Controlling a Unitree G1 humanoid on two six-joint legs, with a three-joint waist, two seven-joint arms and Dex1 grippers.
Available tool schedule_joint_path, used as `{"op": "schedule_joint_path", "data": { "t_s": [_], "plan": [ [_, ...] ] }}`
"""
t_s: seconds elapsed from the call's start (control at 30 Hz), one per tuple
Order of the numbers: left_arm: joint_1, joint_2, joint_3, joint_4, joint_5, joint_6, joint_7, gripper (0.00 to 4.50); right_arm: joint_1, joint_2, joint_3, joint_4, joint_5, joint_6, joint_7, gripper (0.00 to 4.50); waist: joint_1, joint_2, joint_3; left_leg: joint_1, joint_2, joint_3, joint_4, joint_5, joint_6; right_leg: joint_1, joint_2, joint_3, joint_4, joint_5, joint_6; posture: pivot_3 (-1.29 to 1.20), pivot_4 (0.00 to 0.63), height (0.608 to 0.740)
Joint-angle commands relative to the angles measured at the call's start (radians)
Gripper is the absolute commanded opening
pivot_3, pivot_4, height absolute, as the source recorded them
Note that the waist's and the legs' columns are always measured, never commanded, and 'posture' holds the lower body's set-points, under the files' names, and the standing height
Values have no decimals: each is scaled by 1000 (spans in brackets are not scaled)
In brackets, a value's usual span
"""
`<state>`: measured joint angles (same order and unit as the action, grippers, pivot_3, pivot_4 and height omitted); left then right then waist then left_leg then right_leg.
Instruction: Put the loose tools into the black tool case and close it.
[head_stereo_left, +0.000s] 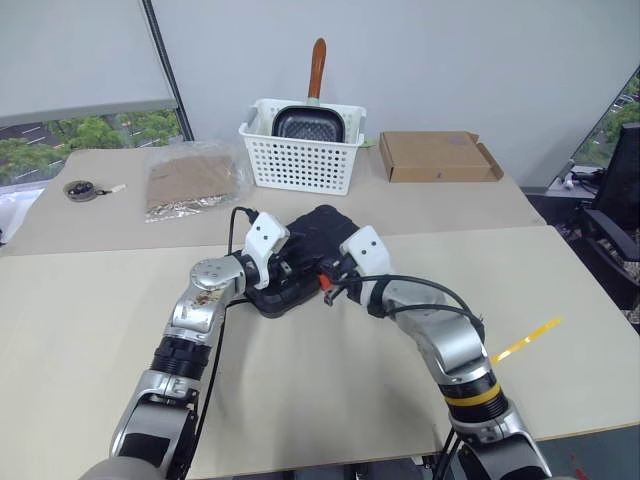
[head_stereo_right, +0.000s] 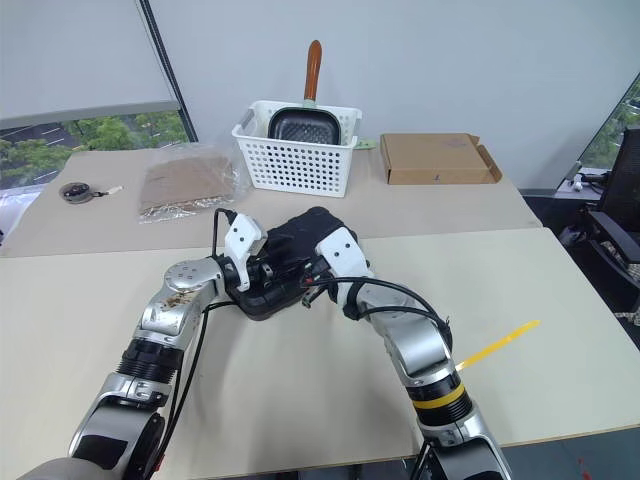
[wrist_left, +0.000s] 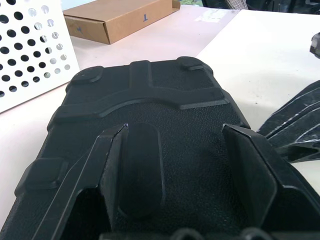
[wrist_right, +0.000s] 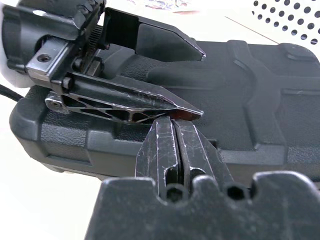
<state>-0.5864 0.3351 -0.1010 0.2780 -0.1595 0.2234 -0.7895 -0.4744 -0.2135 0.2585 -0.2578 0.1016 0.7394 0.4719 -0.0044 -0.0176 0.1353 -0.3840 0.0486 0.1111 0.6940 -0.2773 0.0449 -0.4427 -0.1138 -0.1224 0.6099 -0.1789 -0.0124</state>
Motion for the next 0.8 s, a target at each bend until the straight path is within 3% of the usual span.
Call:
{"op": "schedule_joint_path", "data": {
  "t_s": [0.03,0.07,0.17,0.53,0.7,0.8],
  "plan": [
    [50,12,27,46,-18,2,-10,3232,24,-55,-62,-75,37,-49,45,59,0,0,0,0,0,0,0,0,0,0,0,0,0,0,0,0,150,700],
    [54,17,47,32,-39,-12,-25,3232,37,-74,-79,-81,46,-71,61,59,0,0,0,0,0,0,0,0,0,0,0,0,0,0,0,0,150,700],
    [86,46,112,-35,-115,-43,-87,3232,90,-146,-140,-78,77,-162,124,819,-7,0,0,-2,0,0,-1,0,0,-4,0,0,0,0,0,0,150,700],
    [465,224,365,-430,-335,73,-112,3232,309,-369,-388,199,186,-613,431,4471,-6,-3,4,-7,0,3,-8,0,-2,-12,1,2,-2,-1,0,0,150,700],
    [752,224,463,-531,-314,48,-65,3232,361,-423,-452,332,224,-710,532,4471,1,-3,5,-7,-1,3,-8,-1,-1,-12,0,3,-5,-2,1,0,150,700],
    [842,209,480,-541,-313,39,-43,3232,370,-437,-462,370,239,-732,565,4471,7,-3,5,-6,-1,4,-8,-1,-1,-12,0,3,-5,-3,-1,0,150,700]
  ]
}}
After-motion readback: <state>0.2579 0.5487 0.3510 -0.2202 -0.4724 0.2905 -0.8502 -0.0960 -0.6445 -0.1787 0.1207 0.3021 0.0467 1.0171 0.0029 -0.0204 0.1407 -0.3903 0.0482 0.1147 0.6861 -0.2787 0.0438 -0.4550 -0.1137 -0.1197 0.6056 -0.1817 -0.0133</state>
